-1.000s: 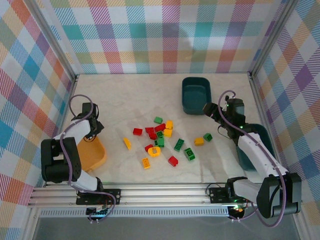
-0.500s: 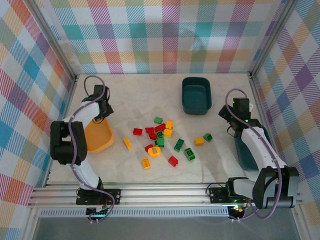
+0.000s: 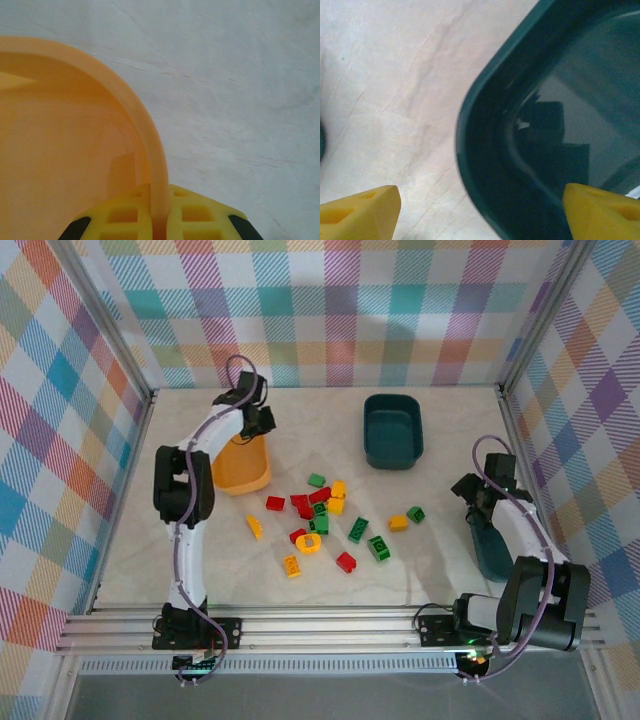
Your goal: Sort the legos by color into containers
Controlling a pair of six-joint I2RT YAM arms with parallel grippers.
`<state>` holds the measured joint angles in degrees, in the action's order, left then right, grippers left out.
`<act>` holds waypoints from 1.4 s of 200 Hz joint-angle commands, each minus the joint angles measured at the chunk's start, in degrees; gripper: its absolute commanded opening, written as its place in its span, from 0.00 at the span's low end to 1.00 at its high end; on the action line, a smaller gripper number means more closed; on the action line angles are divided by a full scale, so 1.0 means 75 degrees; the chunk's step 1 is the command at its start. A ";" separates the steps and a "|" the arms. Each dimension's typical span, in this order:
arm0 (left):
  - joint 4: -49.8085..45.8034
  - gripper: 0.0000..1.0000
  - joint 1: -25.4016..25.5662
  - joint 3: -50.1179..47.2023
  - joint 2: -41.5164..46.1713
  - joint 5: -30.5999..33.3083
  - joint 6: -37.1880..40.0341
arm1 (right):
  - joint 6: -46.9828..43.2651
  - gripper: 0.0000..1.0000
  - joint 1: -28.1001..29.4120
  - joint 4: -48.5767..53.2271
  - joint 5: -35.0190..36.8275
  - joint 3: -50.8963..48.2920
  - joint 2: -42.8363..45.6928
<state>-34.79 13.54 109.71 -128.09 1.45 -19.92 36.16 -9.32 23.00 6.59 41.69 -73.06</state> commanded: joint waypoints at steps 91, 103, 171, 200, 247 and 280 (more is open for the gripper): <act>-0.0443 0.60 0.0691 0.0768 0.0052 -0.1187 0.0040 | -0.0479 0.71 0.0010 -0.0485 -0.1651 0.1763 -0.1487; -0.0405 0.65 0.0691 0.0569 0.0397 -0.1189 0.0077 | -0.0448 0.73 0.0062 -0.0166 -0.1295 0.1649 -0.1284; 0.1336 0.72 0.0297 -0.3996 0.3764 0.0358 -0.0271 | -0.0843 0.71 0.0589 0.0918 0.0031 0.0577 -0.0263; 0.1787 0.70 -0.0492 -0.5047 0.3860 -0.0155 -0.0583 | -0.0928 0.46 0.0880 0.0880 0.0032 0.0773 -0.0904; 0.2146 0.67 -0.1020 -0.5555 0.3667 -0.0751 -0.0602 | -0.0978 0.24 0.1194 0.0944 0.0705 0.1083 -0.1443; 0.2153 0.66 -0.1072 -0.5590 0.3582 -0.0745 -0.0474 | -0.1085 0.07 0.1365 0.0964 0.1053 0.1139 -0.1406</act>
<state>-20.14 5.69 67.64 -101.21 -2.74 -24.18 28.45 0.03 28.80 11.57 48.88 -83.44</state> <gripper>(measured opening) 0.668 0.114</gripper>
